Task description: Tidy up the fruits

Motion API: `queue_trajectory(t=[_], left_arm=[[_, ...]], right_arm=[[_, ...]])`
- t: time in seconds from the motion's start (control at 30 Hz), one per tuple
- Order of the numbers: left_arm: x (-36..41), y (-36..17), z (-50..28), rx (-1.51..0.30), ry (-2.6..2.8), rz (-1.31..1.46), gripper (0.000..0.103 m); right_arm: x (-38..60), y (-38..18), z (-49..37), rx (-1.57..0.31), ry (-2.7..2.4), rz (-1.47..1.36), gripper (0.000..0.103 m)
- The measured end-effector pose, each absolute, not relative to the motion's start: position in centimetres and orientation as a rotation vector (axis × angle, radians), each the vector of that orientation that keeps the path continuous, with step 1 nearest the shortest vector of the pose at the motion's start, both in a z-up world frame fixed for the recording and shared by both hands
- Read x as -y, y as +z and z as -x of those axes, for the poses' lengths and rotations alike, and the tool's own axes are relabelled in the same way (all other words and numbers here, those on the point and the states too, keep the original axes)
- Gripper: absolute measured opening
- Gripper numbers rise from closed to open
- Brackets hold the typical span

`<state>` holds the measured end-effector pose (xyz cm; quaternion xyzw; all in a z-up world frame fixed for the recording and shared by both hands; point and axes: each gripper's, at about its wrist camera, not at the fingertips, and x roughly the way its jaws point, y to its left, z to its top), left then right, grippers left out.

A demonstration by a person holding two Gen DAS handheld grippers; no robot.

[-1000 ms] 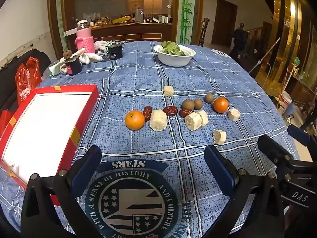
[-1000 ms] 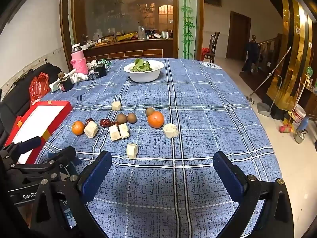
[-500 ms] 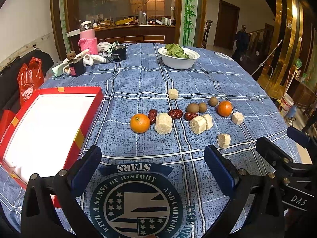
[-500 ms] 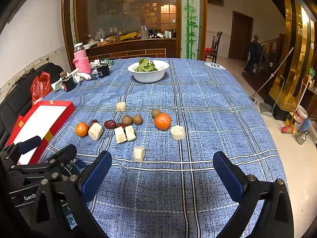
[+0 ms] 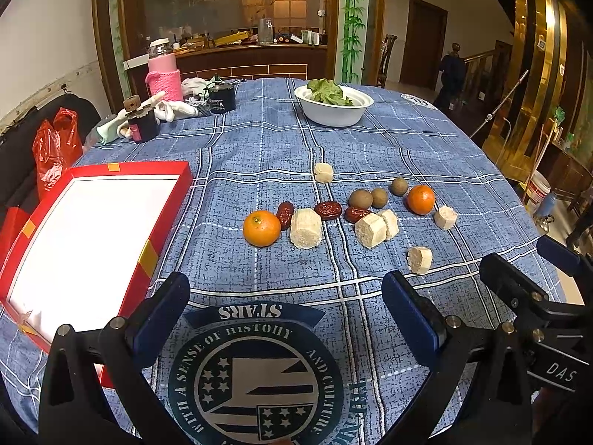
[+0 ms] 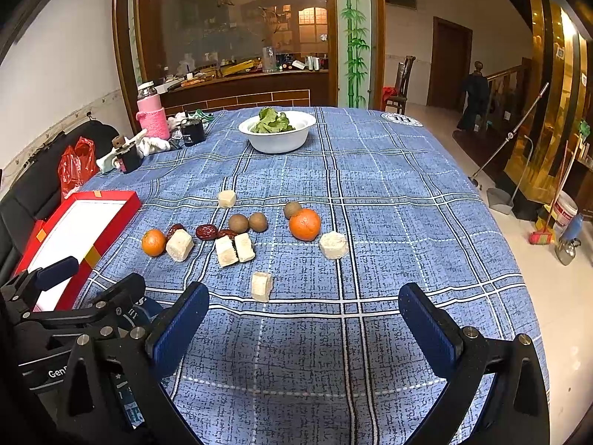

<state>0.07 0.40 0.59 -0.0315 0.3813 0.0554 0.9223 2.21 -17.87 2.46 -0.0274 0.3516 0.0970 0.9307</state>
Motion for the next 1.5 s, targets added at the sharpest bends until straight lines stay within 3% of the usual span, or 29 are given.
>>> queue_trajectory(t=[1.27, 1.43, 1.5], left_arm=[[-2.9, -0.8, -0.7, -0.862, 0.036, 0.151, 0.103], [-2.9, -0.9, -1.1, -0.874, 0.013, 0.14, 0.097], [-3.0, -0.9, -1.4, -0.872, 0.007, 0.139, 0.094]], right_arm=[[21.2, 1.3, -3.8, -0.774, 0.284, -0.009, 0.103], [20.8, 0.5, -7.5, -0.8, 0.298, 0.007, 0.099], [20.9, -0.3, -9.8, -0.841, 0.289, 0.006, 0.091]])
